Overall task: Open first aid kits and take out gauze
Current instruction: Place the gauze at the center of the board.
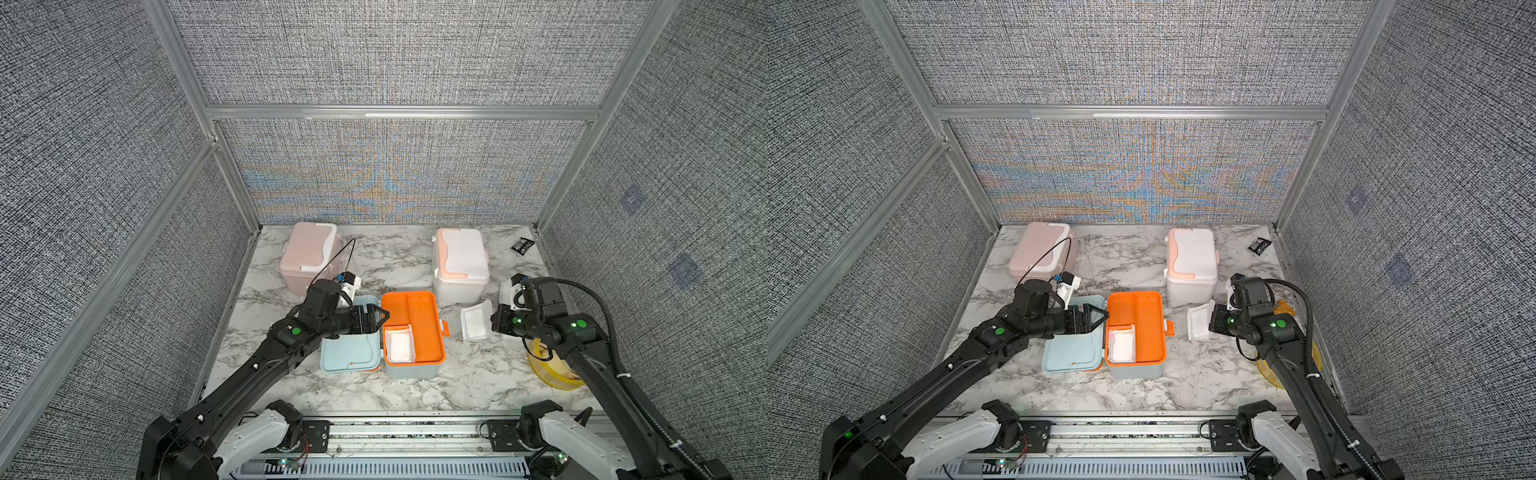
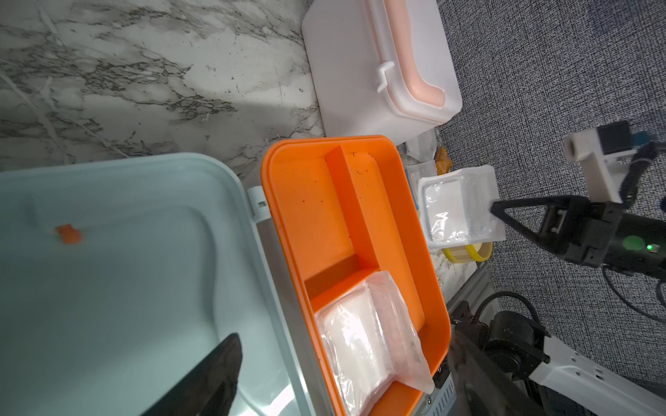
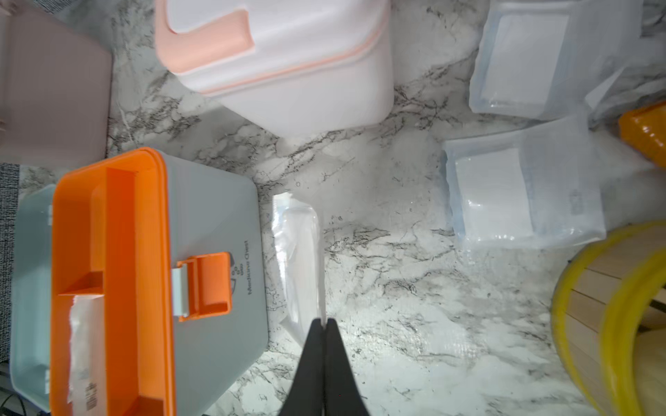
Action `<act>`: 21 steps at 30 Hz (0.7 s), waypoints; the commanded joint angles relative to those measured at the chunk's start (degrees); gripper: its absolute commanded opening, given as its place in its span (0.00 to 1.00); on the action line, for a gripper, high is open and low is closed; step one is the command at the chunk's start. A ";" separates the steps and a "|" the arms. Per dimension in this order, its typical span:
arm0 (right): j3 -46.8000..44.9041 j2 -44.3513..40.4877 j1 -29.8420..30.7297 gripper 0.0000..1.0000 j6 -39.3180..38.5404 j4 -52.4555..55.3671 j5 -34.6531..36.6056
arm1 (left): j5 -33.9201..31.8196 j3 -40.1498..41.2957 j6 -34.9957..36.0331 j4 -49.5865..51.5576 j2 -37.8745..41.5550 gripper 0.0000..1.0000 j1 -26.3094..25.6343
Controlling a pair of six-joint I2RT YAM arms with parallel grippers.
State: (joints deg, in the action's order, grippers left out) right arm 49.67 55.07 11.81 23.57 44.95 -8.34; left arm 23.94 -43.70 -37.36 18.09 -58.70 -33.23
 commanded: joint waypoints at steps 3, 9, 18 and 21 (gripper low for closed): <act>-2.48 5.92 -3.33 0.00 -3.74 -7.34 -4.14 | -0.04 -0.62 0.19 0.24 0.06 0.89 0.01; -1.90 14.12 -5.70 0.00 -6.69 -10.08 -2.92 | -0.26 -0.68 0.28 0.46 -0.05 0.89 0.01; 0.40 22.39 -7.55 0.00 -8.04 -11.65 -2.26 | -0.19 -0.82 0.27 0.02 -1.02 0.89 0.01; 0.96 24.34 -7.53 0.00 -8.45 -11.58 -2.06 | -0.07 -0.90 0.17 -0.07 -1.33 0.89 -0.03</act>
State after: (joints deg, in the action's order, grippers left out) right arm 50.13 78.50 4.21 16.12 33.87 -10.72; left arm 23.94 -44.14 -37.36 18.22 -59.88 -33.26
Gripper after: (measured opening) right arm 0.049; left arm 0.889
